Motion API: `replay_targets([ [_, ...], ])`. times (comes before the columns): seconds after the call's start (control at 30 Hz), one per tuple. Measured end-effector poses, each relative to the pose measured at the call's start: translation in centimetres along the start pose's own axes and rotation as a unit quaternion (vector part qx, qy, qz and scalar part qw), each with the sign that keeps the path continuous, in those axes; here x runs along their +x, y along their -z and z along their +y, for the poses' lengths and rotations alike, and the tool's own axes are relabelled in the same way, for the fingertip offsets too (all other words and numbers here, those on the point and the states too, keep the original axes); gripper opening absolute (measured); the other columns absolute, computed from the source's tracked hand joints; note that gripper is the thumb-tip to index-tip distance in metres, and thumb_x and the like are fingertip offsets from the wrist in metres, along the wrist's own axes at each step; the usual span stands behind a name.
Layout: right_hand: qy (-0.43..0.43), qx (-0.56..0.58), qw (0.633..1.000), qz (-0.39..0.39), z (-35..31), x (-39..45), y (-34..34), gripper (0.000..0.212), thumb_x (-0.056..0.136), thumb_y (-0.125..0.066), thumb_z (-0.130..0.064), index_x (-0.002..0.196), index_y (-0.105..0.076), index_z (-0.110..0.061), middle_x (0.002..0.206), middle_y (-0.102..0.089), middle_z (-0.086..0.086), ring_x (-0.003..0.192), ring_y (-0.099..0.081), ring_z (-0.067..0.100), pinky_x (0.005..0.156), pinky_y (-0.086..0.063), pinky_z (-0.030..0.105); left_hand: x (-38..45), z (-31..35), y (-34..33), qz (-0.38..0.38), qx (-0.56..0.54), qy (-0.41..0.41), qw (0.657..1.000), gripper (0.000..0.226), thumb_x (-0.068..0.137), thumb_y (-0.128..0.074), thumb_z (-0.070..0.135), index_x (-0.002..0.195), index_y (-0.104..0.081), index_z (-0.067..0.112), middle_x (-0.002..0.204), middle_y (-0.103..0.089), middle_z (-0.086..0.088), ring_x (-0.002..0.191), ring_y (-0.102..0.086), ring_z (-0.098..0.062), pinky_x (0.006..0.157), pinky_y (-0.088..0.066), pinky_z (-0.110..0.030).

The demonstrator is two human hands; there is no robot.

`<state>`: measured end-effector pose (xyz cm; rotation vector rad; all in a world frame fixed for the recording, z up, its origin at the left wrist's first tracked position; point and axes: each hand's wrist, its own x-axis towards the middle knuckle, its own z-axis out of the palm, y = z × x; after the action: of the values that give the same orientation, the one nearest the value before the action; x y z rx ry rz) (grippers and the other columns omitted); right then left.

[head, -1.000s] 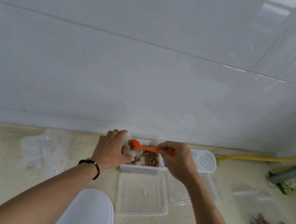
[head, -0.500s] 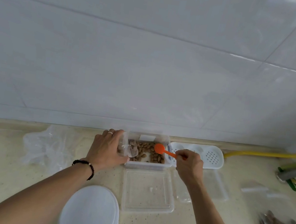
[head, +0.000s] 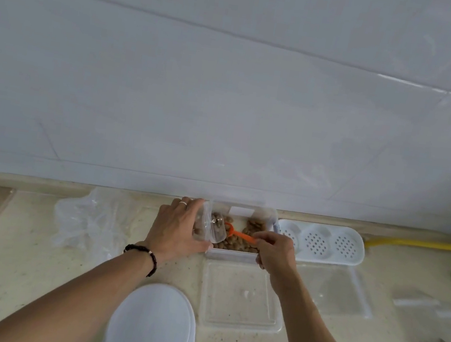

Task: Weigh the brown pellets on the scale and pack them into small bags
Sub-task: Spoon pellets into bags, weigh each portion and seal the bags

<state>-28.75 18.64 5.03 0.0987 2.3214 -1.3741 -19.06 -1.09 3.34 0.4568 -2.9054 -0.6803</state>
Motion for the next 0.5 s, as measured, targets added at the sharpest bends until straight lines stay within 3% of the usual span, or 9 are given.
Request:
replay_targets([
  [0.27,-0.075,0.163,0.983,0.022,0.1,-1.3,2.3,0.019,0.085,-0.053,0.011,0.088,-0.070,0.002,0.077,-0.064,0.021,0.041,-0.044,0.013,0.038,-0.034,0.021,0.3,0.6,0.6,-0.007,0.038,-0.019,0.999,0.078,0.061,-0.069,0.057,0.126,-0.042,0.024,0.103,-0.051,0.005,0.102,-0.051,-0.019,0.085,-0.039,-0.034],
  [0.5,-0.012,0.177,0.984,0.031,-2.5,-3.2,4.8,0.017,0.084,-0.056,0.008,0.087,-0.071,0.002,0.088,-0.067,0.029,0.040,-0.044,0.012,0.040,-0.034,0.022,1.0,1.2,1.1,-0.005,0.035,-0.004,0.999,0.064,0.061,-0.069,0.054,0.112,-0.045,0.023,0.091,-0.045,0.008,0.093,-0.053,-0.019,0.076,-0.039,-0.033],
])
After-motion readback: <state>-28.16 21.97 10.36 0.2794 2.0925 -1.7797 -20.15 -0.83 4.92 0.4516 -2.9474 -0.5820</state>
